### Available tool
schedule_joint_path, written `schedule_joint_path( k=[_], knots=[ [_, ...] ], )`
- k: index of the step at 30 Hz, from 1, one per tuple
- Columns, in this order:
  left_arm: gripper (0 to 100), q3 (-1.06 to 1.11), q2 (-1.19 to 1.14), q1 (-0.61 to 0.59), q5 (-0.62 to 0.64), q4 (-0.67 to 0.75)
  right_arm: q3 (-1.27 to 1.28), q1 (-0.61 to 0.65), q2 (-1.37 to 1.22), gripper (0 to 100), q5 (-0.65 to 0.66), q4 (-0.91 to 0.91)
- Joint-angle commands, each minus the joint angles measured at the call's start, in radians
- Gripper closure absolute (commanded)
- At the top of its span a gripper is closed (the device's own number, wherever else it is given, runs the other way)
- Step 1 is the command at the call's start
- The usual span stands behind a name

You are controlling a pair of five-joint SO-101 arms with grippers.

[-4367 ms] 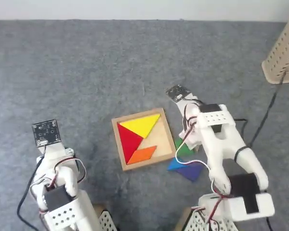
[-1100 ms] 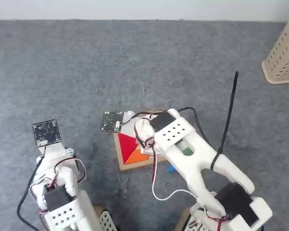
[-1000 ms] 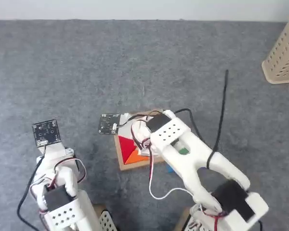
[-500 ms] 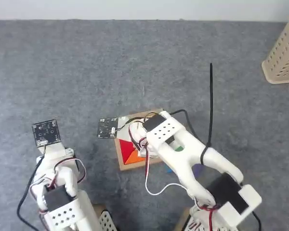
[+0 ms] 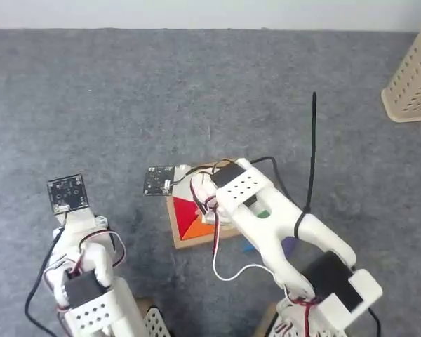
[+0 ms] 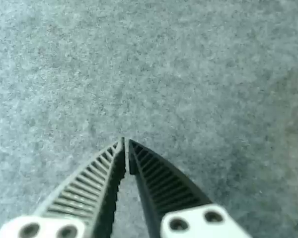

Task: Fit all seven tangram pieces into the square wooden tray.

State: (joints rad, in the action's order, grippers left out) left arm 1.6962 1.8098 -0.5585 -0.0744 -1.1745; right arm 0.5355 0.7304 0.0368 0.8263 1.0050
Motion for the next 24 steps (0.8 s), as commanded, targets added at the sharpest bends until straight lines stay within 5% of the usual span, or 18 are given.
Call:
schedule_joint_path(
  k=[1,9,13,16,24],
  knots=[
    [99,-0.01,0.008,0.003,0.014,-0.006,-0.063,-0.021,0.018,86.1,-0.028,-0.027],
    [99,-0.01,0.008,0.003,0.014,-0.006,-0.061,-0.041,0.018,87.9,-0.1,-0.05],
    [99,-0.01,0.008,0.003,0.014,-0.006,-0.08,-0.133,0.019,99.8,-0.206,-0.053],
    [99,-0.01,0.008,0.003,0.014,-0.006,-0.077,-0.202,0.007,99.2,-0.259,-0.054],
    [99,-0.01,0.008,0.003,0.014,-0.006,-0.052,-0.128,-0.073,99.1,-0.265,-0.088]
  ],
)
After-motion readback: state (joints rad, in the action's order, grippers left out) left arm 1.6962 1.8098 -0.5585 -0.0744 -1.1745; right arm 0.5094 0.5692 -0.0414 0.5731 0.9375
